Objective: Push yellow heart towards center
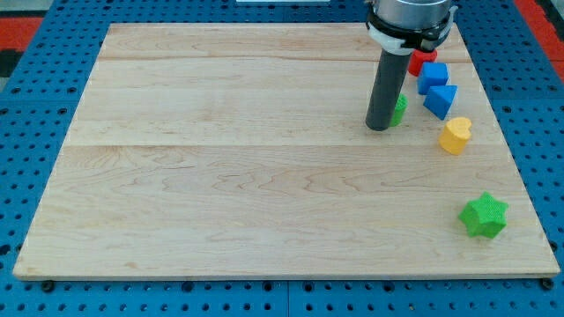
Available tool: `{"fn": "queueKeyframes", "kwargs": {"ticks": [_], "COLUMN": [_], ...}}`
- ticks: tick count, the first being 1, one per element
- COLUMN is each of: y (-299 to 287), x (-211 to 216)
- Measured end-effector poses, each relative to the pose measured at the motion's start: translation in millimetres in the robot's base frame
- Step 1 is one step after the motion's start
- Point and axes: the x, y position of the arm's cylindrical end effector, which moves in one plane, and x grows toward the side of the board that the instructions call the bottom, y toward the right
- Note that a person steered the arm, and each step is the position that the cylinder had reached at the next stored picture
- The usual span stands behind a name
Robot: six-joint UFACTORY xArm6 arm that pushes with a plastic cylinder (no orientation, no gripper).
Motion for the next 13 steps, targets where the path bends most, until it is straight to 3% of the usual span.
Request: {"fn": "queueKeyframes", "kwargs": {"ticks": [4, 6, 10, 13], "y": [5.1, 121.6, 110.8, -11.9], "x": [60.3, 70.7, -10.6, -2.1]}}
